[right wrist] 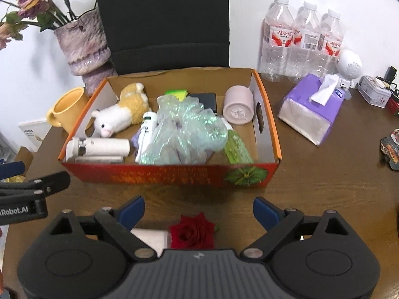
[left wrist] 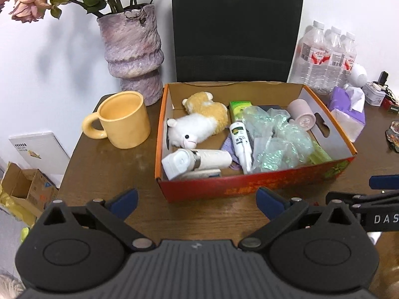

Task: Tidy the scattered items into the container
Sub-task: 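Withdraw both grippers from the box back over the table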

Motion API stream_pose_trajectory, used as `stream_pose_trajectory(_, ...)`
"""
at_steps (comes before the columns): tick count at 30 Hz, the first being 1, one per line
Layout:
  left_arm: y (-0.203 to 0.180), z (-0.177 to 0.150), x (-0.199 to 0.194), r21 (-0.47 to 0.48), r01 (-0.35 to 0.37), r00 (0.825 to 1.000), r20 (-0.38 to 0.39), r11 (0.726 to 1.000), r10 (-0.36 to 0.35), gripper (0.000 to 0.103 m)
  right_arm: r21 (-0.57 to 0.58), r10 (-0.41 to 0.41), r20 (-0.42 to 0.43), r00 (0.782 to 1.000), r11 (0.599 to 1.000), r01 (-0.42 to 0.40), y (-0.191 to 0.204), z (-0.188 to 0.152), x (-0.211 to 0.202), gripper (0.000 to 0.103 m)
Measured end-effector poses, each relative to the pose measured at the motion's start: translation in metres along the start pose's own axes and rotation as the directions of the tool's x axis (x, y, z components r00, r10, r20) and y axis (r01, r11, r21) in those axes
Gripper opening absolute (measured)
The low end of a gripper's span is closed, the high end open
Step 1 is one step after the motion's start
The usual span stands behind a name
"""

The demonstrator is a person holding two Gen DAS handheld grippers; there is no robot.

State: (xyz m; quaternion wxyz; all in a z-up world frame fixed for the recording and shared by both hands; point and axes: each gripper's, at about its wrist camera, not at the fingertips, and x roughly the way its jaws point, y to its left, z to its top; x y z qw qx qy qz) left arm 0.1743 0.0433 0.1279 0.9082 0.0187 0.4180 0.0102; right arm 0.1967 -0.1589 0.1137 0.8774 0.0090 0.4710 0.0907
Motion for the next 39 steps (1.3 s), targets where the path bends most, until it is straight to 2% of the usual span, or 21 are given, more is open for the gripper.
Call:
stream_pose_trajectory(13,-0.008,-0.024,-0.035,-0.013,-0.002,1.0,0.023,1.0,0.002,0.103,-0.042,0.03,0.038,0.999,0.999,-0.028,0.007,-0.037,-0.044,0.094)
stream_pose_trajectory(17,-0.01,-0.037,-0.046,-0.013,-0.002,0.999,0.033,1.0,0.002,0.103,-0.039,0.025,0.046,0.999,0.999,-0.023,0.007,-0.049,-0.054,0.094)
stream_pose_trajectory(22,-0.012,-0.055,-0.055,-0.014,-0.002,0.999,0.047,1.0,0.003,0.103,-0.045,0.07,0.055,0.996,0.997,-0.068,0.008,-0.069,-0.065,0.094)
stream_pose_trajectory(26,-0.013,-0.072,-0.062,-0.022,0.006,0.998,0.07,1.0,-0.005,0.103,-0.047,0.058,0.07,0.996,0.997,-0.054,0.007,-0.084,-0.07,0.094)
stream_pose_trajectory(33,-0.02,-0.115,-0.067,-0.025,0.021,0.995,0.1,0.999,-0.018,0.103,-0.038,0.088,0.111,0.99,0.996,-0.084,0.001,-0.122,-0.069,0.095)
stream_pose_trajectory(36,-0.019,-0.146,-0.069,-0.06,0.048,0.991,0.126,0.997,-0.04,0.103,-0.042,0.122,0.148,0.981,0.992,-0.117,-0.001,-0.147,-0.066,0.096)
stream_pose_trajectory(39,-0.018,-0.18,-0.069,-0.079,0.052,0.988,0.151,0.996,-0.039,0.103,-0.072,0.104,0.196,0.975,0.993,-0.092,0.0,-0.178,-0.058,0.1)
